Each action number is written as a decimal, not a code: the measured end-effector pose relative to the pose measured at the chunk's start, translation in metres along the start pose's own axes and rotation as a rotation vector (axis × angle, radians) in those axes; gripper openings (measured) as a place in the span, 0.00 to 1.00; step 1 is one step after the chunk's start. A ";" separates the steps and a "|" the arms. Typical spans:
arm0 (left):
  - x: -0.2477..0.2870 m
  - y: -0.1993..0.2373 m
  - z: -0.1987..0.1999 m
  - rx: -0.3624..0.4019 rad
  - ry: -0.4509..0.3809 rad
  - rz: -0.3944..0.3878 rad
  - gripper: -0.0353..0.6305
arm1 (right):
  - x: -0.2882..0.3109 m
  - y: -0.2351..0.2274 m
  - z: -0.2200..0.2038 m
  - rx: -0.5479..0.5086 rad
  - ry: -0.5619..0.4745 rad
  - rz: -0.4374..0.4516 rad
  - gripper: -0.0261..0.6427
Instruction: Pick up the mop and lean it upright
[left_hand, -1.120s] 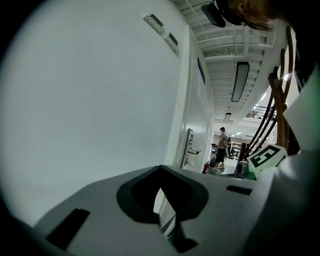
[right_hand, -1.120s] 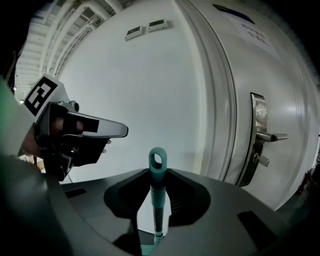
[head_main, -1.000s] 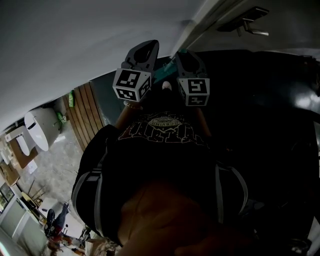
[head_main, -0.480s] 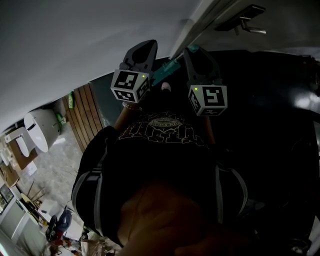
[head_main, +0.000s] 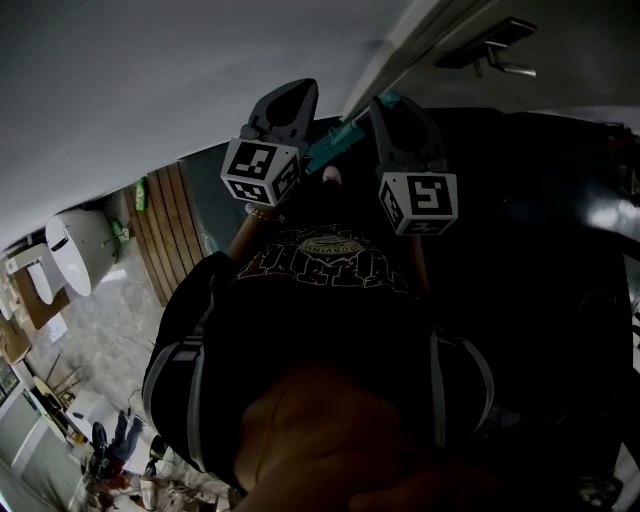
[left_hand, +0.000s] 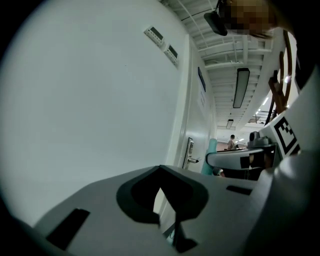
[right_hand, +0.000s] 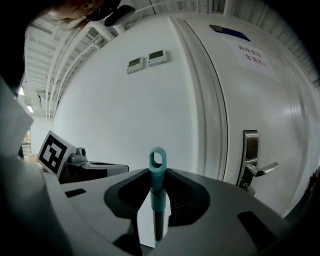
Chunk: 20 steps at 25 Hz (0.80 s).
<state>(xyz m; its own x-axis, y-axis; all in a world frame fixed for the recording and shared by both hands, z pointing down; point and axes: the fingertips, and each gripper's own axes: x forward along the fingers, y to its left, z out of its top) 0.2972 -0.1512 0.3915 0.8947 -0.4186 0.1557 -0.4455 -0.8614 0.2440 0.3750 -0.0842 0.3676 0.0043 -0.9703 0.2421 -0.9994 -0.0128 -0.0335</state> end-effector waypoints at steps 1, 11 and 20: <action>0.000 0.001 0.000 -0.002 0.001 0.005 0.11 | 0.001 0.000 0.001 -0.001 0.001 0.003 0.20; -0.002 0.007 -0.002 -0.009 -0.012 0.081 0.11 | 0.008 0.002 -0.002 -0.014 0.017 0.085 0.20; -0.011 0.014 -0.014 -0.027 -0.031 0.202 0.11 | 0.018 0.003 -0.009 -0.040 0.022 0.196 0.20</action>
<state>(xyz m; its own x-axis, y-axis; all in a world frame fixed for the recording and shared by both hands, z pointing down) 0.2808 -0.1543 0.4064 0.7872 -0.5913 0.1750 -0.6166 -0.7509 0.2365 0.3719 -0.0992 0.3806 -0.1905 -0.9478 0.2557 -0.9817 0.1855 -0.0440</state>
